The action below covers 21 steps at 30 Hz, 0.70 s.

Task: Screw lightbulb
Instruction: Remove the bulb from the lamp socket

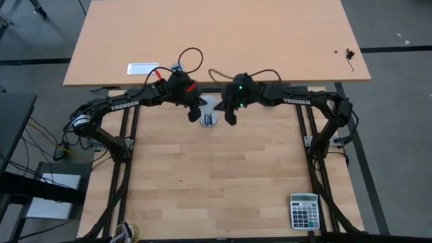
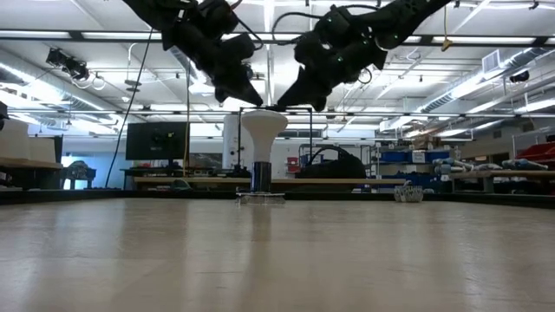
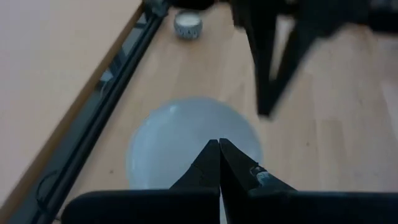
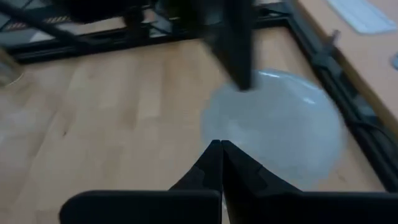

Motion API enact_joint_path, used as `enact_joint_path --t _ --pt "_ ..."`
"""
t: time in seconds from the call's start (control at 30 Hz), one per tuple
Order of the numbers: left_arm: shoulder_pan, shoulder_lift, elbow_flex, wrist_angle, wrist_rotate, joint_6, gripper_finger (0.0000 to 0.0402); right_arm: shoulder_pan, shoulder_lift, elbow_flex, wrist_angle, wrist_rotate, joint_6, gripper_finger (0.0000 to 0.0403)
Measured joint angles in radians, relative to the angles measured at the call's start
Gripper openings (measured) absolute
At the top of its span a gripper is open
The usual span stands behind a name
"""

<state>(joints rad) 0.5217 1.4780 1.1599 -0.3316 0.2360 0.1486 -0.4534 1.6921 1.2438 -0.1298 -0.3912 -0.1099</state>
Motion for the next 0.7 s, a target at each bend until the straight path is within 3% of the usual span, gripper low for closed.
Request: enact_joint_path --t 0.2,0.7 --pt "0.002 0.0 0.0 0.044 0.04 -0.01 0.0 0.058 0.005 0.0 0.003 0.063 -0.025 0.0011" --pt "0.011 0.06 0.007 0.031 0.018 -0.017 0.0 0.025 0.054 0.0 0.01 0.121 -0.013 0.0011"
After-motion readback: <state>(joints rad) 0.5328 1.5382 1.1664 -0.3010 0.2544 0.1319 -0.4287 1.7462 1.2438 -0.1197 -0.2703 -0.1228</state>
